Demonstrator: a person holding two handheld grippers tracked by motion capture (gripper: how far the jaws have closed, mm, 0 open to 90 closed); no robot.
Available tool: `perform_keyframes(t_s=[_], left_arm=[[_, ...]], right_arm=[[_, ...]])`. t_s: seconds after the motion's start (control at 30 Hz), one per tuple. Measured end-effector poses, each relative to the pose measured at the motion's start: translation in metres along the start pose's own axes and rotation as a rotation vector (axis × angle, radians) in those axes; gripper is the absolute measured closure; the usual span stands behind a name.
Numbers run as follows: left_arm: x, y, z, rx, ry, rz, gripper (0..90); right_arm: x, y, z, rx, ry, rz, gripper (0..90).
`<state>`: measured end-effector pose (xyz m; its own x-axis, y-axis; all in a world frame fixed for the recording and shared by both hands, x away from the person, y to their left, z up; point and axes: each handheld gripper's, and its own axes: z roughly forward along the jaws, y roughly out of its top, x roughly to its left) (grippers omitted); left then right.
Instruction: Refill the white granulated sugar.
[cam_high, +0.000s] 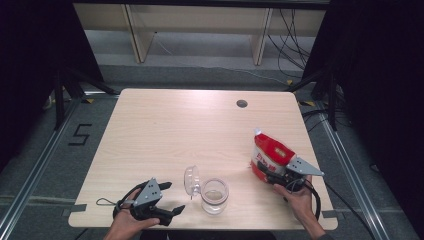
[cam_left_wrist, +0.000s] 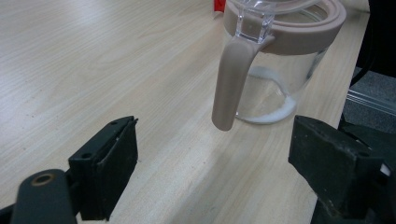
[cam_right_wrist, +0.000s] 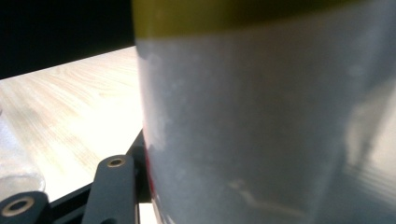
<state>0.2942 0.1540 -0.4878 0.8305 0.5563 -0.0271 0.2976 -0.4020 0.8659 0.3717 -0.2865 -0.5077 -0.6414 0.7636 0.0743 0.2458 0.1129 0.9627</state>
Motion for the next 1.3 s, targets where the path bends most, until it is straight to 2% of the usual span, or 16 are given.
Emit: perform_keyframes(t_s=[0.07, 0.1, 0.2, 0.23, 0.3, 0.4, 0.43, 0.53, 0.6, 0.63, 0.67, 0.73, 0.87, 0.97, 1.0, 1.3], left_arm=[[-0.001, 0.0, 0.0, -0.001, 0.004, -0.012, 15.4], [-0.001, -0.001, 0.0, 0.009, 0.004, -0.022, 15.4], [-0.002, -0.001, 0.0, 0.004, 0.002, -0.026, 15.4], [-0.002, 0.0, 0.0, 0.008, 0.006, -0.021, 15.4], [-0.002, 0.0, 0.0, 0.008, 0.007, -0.019, 15.4], [0.0, 0.0, -0.001, 0.022, 0.013, -0.004, 15.4], [-0.002, 0.0, 0.0, 0.001, 0.003, -0.026, 15.4], [-0.002, 0.0, 0.0, -0.002, 0.004, -0.028, 15.4], [-0.002, 0.0, 0.0, -0.003, 0.002, -0.029, 15.4], [-0.002, 0.0, 0.0, -0.004, 0.003, -0.029, 15.4], [-0.002, 0.0, 0.0, -0.005, 0.002, -0.03, 15.5], [-0.001, 0.0, -0.001, -0.003, -0.002, -0.022, 15.4], [-0.002, 0.0, 0.0, -0.005, 0.0, -0.033, 15.5], [0.0, 0.0, -0.001, 0.015, 0.01, -0.007, 15.5], [-0.001, 0.0, 0.0, 0.005, 0.009, -0.022, 15.5], [-0.002, 0.0, -0.001, -0.003, 0.006, -0.033, 15.5]], right_arm=[[0.0, 0.0, 0.0, -0.008, 0.0, -0.005, 45.4], [-0.002, 0.001, -0.002, -0.001, 0.003, -0.047, 45.6], [0.001, 0.001, -0.002, -0.012, 0.024, -0.012, 45.9], [0.001, 0.001, -0.001, -0.032, 0.003, -0.025, 46.0], [0.0, 0.002, -0.002, -0.023, 0.031, -0.058, 46.3], [0.002, 0.003, -0.003, -0.019, 0.036, -0.048, 46.4], [0.001, 0.004, -0.004, -0.003, 0.031, -0.089, 46.6], [0.004, 0.004, -0.004, -0.016, 0.051, -0.06, 46.7], [0.006, 0.006, -0.005, -0.019, 0.029, -0.107, 47.0], [0.009, 0.006, -0.005, -0.024, 0.02, -0.093, 47.1], [0.005, 0.007, -0.004, -0.029, 0.036, -0.145, 47.3], [0.007, 0.007, -0.005, -0.023, 0.041, -0.116, 47.3], [0.01, 0.008, -0.006, -0.019, -0.002, -0.146, 47.5], [0.012, 0.01, -0.007, -0.01, 0.002, -0.174, 47.7], [0.013, 0.012, -0.007, 0.001, 0.007, -0.213, 47.8], [0.024, 0.018, -0.014, 0.001, -0.01, -0.305, 48.1]])
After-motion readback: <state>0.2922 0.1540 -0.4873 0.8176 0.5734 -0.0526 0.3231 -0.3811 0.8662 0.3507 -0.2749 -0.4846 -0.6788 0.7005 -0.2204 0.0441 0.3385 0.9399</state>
